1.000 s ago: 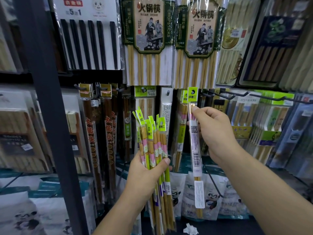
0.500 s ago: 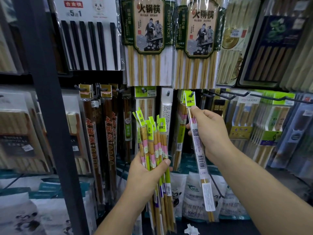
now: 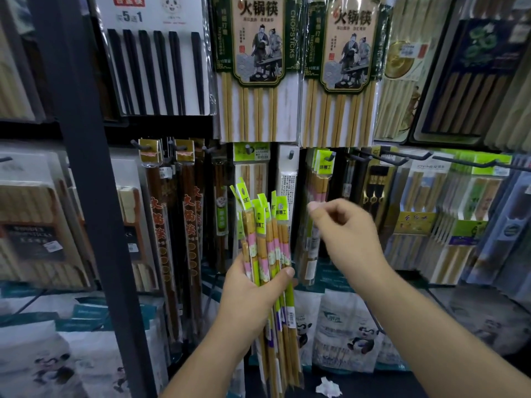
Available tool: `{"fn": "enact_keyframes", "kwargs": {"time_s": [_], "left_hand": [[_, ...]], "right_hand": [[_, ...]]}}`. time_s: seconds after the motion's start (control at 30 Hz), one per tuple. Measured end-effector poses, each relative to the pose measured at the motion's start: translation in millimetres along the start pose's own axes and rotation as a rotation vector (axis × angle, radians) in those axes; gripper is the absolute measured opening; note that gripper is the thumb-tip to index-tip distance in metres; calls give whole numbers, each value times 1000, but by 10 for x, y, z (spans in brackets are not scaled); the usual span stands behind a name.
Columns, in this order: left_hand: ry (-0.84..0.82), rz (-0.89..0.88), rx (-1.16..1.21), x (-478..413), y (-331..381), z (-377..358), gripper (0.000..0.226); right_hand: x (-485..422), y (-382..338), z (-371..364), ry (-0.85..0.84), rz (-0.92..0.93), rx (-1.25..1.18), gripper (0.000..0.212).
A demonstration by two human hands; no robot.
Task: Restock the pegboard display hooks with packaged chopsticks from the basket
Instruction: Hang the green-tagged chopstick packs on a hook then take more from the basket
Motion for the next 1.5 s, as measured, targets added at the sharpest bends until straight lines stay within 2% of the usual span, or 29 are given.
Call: {"fn": "enact_keyframes", "kwargs": {"time_s": [0.07,0.17,0.23,0.43,0.63,1.07,1.27,1.37,1.5], "left_hand": [[-7,-20,-38,6,5,-11,40],[-20,-32,-49,33,20,-42,43],[-31,-29,-32,41,4,-51,39],[41,0,53,-17,-30,31,21],[6,11,80,10,-56,16,20],[13,29,90,10,-98,13,27],[15,11,105,11,-93,17,26],[4,8,100,14,-82,20,26],[-5,6,86,8,-85,32,27]], "right_hand": [[111,-64,-141,-169,52,-7,12],[167,-123,-209,-228,92,13,16],[150,-151,-182,-214,90,35,22],[-7,-321,37,-94,74,-108,30],[-238,-519,232,13,58,-252,38],[-363,-467,257,56,-30,-215,36],[-442,-285,168,54,-126,-172,37],[-441,-234,173,83,-87,-120,39],[-319,-159,234,178,-54,4,30]]}}
Point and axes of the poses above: each hand's wrist, its own x-axis away from the middle knuckle, its own z-axis out of the back of the hand, y = z × x, the point moved 5 cm from there along -x, towards the middle knuckle, and after that the axes turned 1 degree about -y, right-handed, at the moved point
